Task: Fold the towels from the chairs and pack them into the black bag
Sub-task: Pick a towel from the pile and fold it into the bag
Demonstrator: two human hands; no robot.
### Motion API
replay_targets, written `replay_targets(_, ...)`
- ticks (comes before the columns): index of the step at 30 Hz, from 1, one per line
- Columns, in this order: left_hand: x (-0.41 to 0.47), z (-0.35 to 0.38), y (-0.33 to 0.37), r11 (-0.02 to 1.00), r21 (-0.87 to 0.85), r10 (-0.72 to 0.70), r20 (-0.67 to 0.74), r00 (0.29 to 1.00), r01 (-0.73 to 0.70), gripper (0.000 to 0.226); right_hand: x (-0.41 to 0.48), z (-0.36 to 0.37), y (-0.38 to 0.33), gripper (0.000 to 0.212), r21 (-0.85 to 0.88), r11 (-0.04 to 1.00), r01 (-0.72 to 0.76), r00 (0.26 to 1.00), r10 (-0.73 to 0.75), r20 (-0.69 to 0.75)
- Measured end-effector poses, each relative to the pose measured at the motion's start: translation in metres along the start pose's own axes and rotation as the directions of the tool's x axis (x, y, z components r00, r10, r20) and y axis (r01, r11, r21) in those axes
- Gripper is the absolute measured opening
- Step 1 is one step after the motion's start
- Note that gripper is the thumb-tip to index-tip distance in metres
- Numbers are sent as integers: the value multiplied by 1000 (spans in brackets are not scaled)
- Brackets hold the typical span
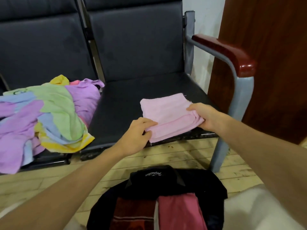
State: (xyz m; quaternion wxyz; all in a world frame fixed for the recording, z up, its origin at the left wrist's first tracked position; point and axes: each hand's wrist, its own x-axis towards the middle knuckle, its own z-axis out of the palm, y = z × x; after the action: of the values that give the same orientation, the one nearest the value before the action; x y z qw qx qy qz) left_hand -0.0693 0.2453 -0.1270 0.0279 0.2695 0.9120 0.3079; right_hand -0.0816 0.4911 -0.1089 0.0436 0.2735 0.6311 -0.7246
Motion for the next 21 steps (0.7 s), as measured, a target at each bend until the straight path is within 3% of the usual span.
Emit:
replay_targets(3,-11,0,4,986,-159,-67,-65,996,56,36,-9,7,3,37,-89,996,26,1000,-25,14)
replay_targets(7,-22,-7,15,772,-591,-315,-33,949,235,26,-32,21,-1,42,-125,991,54,995,-43,89)
replay_targets(11,-31,-22,16,529,-798,-472,6,882,289,24,-63,35,-2,38,18,997,73,984,-75,161)
replay_targets(14,-39,-25,22,402,-870,-541,25,841,284,17,-90,45,0,37,200,977,74,969,-117,216)
replay_targets(16,-49,-21,23,295,-913,-558,75,826,282,22,-108,48,10,37,313,949,49,954,-137,268)
replay_targets(19,-68,-19,25,65,-948,-450,252,857,313,29,-130,49,31,27,364,931,17,931,-147,335)
replay_targets(21,-79,-18,22,8,-933,-378,330,865,359,34,-142,45,44,24,342,939,17,916,-152,372)
